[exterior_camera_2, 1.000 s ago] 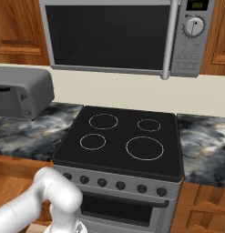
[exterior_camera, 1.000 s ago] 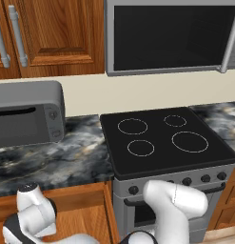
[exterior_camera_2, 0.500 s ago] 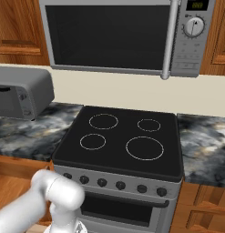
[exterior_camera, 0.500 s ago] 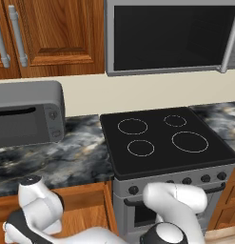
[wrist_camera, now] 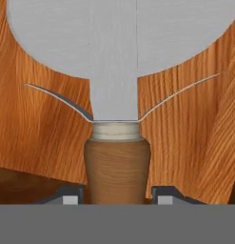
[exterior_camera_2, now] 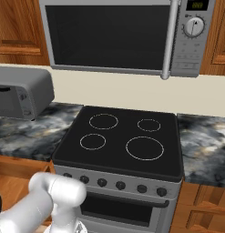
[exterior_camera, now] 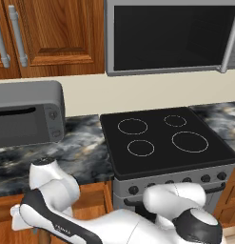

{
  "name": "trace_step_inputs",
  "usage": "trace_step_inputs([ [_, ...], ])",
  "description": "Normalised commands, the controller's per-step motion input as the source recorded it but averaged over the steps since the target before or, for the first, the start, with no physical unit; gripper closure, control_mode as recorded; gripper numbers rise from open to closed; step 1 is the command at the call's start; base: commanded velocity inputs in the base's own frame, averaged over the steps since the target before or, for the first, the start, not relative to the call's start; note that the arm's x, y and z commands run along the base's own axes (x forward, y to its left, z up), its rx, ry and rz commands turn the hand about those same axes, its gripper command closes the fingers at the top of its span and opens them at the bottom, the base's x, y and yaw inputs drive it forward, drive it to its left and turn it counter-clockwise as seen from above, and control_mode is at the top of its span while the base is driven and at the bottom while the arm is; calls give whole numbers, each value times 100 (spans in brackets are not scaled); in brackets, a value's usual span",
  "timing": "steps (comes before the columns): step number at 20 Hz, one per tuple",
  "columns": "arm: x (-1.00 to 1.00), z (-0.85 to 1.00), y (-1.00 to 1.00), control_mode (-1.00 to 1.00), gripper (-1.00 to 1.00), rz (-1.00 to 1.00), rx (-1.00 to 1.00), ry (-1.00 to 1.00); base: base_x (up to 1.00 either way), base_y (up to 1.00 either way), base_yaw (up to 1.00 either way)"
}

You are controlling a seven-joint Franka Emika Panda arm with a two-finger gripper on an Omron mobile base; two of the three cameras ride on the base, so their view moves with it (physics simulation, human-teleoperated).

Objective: Take the pizza cutter from the drawer on the left and place it on the dining counter for cutting.

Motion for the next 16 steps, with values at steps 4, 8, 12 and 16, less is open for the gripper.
trace_step_inputs([
  [4, 0, 80, -58, -100, 100, 0, 7, -1, 0, 0, 0],
  [8, 0, 86, -56, -100, 100, 0, 7, -1, 0, 0, 0],
  [12, 2, 55, -64, -100, 100, 0, 1, 0, 0, 0, 0],
  [16, 5, 41, -93, -100, 100, -4, 3, 0, 0, 0, 0],
])
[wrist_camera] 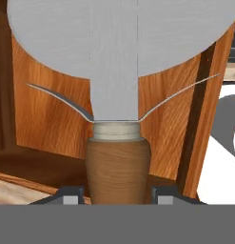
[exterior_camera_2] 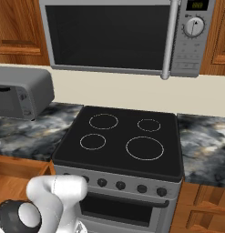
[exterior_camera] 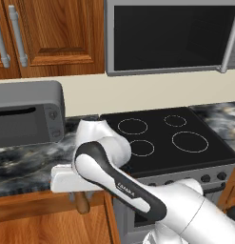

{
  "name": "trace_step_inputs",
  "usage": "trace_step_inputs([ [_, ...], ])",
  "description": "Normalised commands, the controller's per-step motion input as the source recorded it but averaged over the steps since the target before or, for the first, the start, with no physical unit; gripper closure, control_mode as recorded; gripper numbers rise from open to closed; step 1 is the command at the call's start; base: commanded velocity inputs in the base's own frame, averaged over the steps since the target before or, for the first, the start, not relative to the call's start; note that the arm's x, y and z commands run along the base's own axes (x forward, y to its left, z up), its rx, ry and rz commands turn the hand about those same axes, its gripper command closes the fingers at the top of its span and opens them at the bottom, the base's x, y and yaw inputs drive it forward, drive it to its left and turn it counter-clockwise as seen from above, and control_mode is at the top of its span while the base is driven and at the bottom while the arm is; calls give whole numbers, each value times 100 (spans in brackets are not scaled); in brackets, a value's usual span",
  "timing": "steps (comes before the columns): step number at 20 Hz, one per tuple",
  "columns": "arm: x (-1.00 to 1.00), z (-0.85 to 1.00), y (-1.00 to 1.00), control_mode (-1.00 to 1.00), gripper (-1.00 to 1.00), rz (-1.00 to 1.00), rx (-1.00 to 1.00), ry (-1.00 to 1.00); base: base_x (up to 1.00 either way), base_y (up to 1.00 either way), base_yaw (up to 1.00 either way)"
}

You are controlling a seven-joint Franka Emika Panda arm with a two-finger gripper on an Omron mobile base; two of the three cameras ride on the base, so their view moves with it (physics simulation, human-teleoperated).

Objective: Take the pizza cutter from the drawer on the left and place it on the dining counter for cutting.

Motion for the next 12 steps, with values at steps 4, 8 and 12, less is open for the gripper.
trace_step_inputs([
  [4, 0, 37, -100, -100, 100, -5, 5, 0, 0, 0, 0],
  [8, 7, 19, -99, -100, 100, -10, 1, 0, 0, 0, 0],
  [12, 23, 29, -98, -100, 100, -8, 0, 2, 0, 0, 0],
])
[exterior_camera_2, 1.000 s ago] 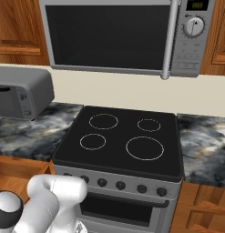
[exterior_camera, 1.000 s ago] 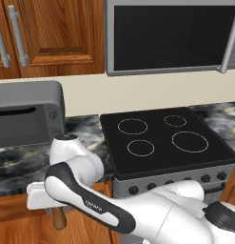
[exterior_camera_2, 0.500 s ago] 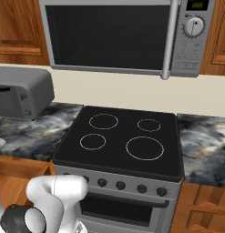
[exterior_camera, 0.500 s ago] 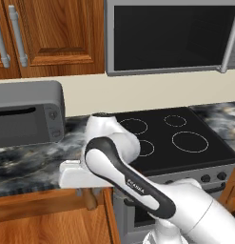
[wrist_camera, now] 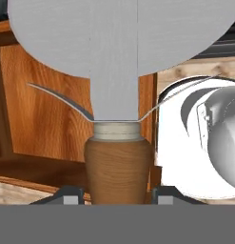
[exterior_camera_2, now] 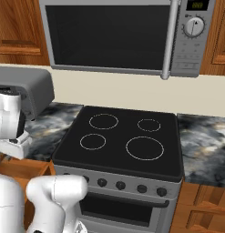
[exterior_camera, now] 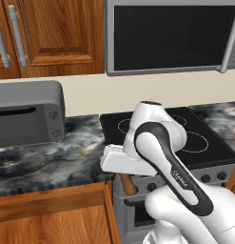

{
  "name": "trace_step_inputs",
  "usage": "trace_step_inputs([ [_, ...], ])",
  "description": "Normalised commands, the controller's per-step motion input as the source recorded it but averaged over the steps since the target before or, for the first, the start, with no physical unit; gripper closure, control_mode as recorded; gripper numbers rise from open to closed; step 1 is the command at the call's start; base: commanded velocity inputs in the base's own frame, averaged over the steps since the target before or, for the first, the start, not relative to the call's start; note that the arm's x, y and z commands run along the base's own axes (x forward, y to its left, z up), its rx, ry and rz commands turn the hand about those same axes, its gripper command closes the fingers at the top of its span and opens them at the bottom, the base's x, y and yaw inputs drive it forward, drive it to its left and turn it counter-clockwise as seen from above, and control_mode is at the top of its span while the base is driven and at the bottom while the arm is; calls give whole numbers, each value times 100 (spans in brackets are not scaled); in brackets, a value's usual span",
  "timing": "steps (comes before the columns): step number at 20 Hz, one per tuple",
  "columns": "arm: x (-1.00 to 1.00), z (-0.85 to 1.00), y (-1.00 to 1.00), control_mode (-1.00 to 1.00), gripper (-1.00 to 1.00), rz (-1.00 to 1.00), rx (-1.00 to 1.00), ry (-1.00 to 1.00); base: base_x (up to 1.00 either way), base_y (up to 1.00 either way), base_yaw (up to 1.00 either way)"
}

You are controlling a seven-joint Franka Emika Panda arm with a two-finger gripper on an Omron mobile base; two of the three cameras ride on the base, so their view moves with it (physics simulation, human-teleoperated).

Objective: Take the pizza cutter from the drawer on the left and place it on the dining counter for cutting.

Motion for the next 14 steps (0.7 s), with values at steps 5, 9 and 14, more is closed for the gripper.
trace_step_inputs([
  [5, 24, 35, -77, -100, 100, -2, -6, 3, 0, 0, 0],
  [9, 30, 33, -55, -100, 100, 0, -16, 0, 0, 0, 0],
  [14, 26, 36, -42, -100, 100, 0, -18, 0, 0, 0, 0],
])
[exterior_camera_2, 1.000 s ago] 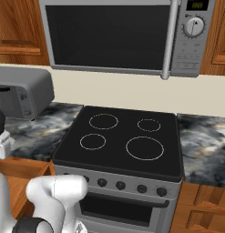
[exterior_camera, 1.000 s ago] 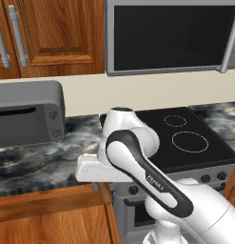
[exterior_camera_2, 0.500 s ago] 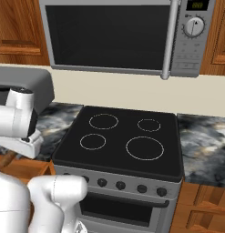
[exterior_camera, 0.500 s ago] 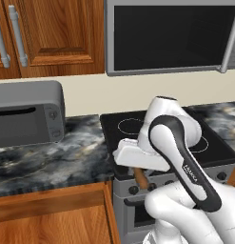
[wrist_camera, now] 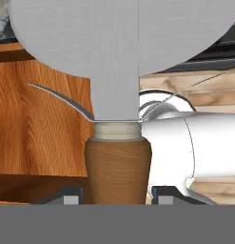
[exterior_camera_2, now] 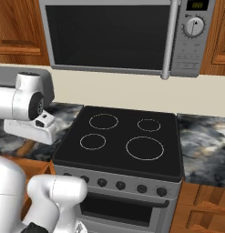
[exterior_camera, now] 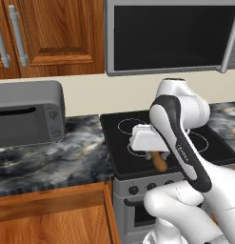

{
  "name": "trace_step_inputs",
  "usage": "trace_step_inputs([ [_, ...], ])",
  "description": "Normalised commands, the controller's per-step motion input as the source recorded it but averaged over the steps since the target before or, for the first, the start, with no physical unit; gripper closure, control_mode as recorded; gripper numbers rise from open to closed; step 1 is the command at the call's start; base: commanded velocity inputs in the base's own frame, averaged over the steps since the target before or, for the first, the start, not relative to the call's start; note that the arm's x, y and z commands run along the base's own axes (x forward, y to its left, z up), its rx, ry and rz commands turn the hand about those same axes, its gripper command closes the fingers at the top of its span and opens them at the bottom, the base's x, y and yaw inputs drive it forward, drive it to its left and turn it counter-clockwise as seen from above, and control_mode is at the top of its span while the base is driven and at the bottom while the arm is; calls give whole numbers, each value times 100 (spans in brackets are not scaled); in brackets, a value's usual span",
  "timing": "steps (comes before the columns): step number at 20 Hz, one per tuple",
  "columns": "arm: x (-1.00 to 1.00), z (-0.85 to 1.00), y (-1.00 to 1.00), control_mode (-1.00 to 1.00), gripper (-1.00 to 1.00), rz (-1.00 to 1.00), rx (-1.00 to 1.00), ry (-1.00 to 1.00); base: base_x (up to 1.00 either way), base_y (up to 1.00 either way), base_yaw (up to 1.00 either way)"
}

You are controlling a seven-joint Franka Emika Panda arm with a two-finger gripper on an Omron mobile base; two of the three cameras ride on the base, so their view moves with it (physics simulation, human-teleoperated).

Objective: Take the pizza cutter from the drawer on the left and place it on the dining counter for cutting.

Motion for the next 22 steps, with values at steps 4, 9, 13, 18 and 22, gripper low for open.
trace_step_inputs([
  [4, 18, 7, -60, -100, 100, -1, -16, 0, 0, 0, 0],
  [9, 10, 2, -73, -100, 100, 0, -9, 0, 0, 0, 0],
  [13, 9, 0, -63, -100, 100, 0, -4, 0, 0, 0, 0],
  [18, 18, 0, -44, -100, 100, 0, 1, 0, 0, 0, 0],
  [22, 8, 0, -31, -100, 100, 0, 2, 0, 0, 0, 0],
])
